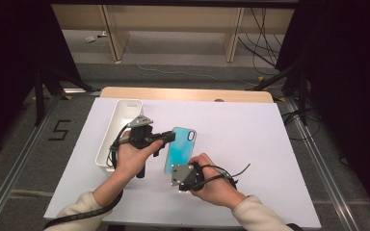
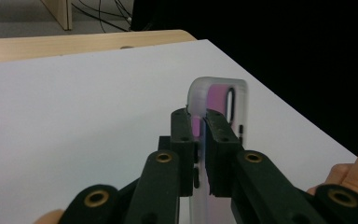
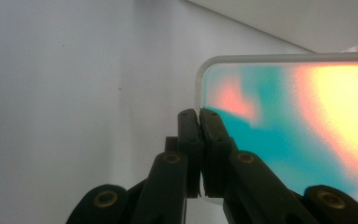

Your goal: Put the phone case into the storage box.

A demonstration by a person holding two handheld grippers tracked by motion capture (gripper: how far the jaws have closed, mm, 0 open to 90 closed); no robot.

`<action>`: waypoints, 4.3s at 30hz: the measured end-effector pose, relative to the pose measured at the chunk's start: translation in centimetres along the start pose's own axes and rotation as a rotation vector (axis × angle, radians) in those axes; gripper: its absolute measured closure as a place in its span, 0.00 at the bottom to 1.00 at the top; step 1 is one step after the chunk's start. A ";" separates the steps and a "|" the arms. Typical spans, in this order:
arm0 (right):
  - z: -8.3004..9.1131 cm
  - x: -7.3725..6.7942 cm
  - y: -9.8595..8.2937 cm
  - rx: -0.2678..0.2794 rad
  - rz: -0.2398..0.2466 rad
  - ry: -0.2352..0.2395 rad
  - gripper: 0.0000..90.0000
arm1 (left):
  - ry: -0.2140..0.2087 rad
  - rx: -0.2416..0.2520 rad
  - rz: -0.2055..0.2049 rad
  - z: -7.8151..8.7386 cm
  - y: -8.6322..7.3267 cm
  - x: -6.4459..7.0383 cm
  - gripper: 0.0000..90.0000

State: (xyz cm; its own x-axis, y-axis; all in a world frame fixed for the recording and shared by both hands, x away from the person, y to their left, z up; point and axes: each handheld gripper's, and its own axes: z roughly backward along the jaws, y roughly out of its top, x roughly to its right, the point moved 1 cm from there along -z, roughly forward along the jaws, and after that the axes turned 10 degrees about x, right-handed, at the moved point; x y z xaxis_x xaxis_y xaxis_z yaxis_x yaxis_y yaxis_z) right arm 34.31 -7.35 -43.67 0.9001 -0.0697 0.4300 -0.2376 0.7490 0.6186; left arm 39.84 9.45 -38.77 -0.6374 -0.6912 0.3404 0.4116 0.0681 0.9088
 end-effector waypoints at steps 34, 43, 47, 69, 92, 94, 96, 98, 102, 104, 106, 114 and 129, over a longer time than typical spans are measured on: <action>4.1 3.4 -2.9 0.408 -0.530 -0.141 0.30 | 0.027 0.131 -0.076 1.9 0.8 -1.3 0.92; 5.1 4.0 -4.2 0.449 -0.582 -0.179 0.27 | 0.029 0.146 -0.088 2.3 1.0 -1.6 0.92; 5.5 4.0 -4.6 0.462 -0.598 -0.196 0.26 | 0.022 0.141 -0.099 2.5 1.0 -1.7 0.92; 7.4 4.1 -7.0 0.471 -0.656 -0.254 0.26 | 0.033 0.164 -0.099 3.5 1.6 -2.4 0.92; 8.7 3.7 -8.6 0.458 -0.698 -0.276 0.26 | 0.065 0.173 -0.095 4.7 2.2 -3.2 0.92; 8.8 3.7 -8.7 0.458 -0.700 -0.280 0.26 | 0.066 0.177 -0.095 4.7 2.2 -3.3 0.92; 8.9 3.6 -8.9 0.463 -0.699 -0.293 0.26 | 0.058 0.182 -0.101 4.8 2.3 -3.4 0.92; 9.0 3.6 -9.0 0.464 -0.701 -0.280 0.26 | 0.064 0.181 -0.096 4.9 2.3 -3.5 0.92; 9.2 3.6 -9.2 0.466 -0.693 -0.305 0.25 | 0.062 0.187 -0.102 5.1 2.3 -3.7 0.92; 9.2 3.6 -9.3 0.468 -0.702 -0.308 0.25 | 0.067 0.188 -0.098 5.3 2.4 -3.7 0.92; 9.4 3.5 -9.4 0.458 -0.707 -0.306 0.25 | 0.067 0.191 -0.098 5.4 2.4 -3.8 0.92; 9.6 3.3 -9.6 0.436 -0.716 -0.299 0.25 | 0.075 0.199 -0.095 5.7 2.5 -4.1 0.92; 9.9 3.2 -10.1 0.470 -0.708 -0.329 0.25 | 0.084 0.211 -0.101 6.3 2.9 -4.7 0.92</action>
State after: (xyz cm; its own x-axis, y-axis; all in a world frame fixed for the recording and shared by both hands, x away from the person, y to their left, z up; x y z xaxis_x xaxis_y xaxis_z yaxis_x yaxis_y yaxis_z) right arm 35.99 -21.71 -42.04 0.7600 -0.6491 -0.0312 0.1416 0.1185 0.9828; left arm 39.92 17.49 -36.19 -0.6083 -0.7592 0.2316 0.1974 0.1380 0.9706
